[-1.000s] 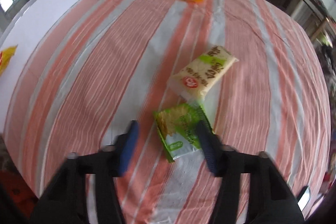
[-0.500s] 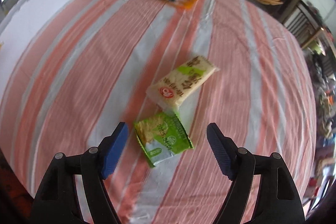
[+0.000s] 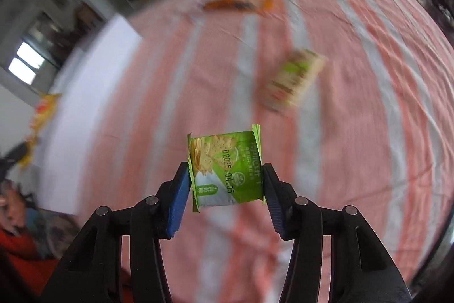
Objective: Organize snacks
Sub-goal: 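Open both grippers over the box to drop the two snacks, then move both tools back above the remaining snacks on the table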
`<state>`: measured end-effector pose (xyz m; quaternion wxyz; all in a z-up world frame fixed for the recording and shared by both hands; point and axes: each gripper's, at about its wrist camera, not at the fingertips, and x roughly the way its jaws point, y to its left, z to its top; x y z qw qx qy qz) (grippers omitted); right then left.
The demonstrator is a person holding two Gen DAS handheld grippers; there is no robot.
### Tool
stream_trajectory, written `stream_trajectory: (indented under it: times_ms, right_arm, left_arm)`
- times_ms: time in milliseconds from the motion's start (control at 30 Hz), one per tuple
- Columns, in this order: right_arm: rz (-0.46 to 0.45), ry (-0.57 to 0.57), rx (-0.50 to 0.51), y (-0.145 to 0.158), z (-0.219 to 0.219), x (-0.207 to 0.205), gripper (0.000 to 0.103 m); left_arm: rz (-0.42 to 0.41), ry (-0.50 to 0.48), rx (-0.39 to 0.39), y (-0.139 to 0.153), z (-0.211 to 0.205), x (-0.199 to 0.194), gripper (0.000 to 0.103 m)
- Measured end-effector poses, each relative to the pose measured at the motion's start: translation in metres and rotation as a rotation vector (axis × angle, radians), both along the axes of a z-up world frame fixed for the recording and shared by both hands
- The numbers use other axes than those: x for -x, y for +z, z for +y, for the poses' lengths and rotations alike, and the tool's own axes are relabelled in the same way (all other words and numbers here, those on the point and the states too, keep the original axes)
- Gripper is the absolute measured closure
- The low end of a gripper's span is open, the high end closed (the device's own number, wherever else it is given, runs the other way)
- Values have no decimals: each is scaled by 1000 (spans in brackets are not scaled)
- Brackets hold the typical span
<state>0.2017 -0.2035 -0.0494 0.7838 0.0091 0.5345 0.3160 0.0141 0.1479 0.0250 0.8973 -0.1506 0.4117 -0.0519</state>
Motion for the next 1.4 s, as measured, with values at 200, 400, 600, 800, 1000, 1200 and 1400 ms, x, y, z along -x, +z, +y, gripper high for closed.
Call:
stream_trajectory:
  times_ms: [200, 400, 600, 800, 1000, 1200, 1400]
  right_arm:
    - [-103, 259, -265, 93, 138, 69, 50]
    - [-35, 446, -376, 104, 290, 117, 25]
    - [-27, 362, -309, 69, 289, 109, 25]
    - [-256, 78, 40, -2, 188, 86, 25]
    - [-291, -360, 162, -53, 42, 61, 25]
    - [-345, -606, 222, -51, -16, 56, 25]
    - [-262, -648, 231, -62, -23, 44, 25]
  left_arm:
    - [-7, 255, -113, 14, 87, 40, 54]
    - [71, 499, -149, -13, 155, 71, 11]
    - [21, 532, -138, -20, 157, 83, 7]
    - [-51, 315, -18, -13, 91, 44, 7]
    - [-35, -22, -48, -15, -31, -6, 4]
    - [25, -155, -158, -65, -113, -66, 4]
    - [80, -62, -185, -114, -114, -114, 4]
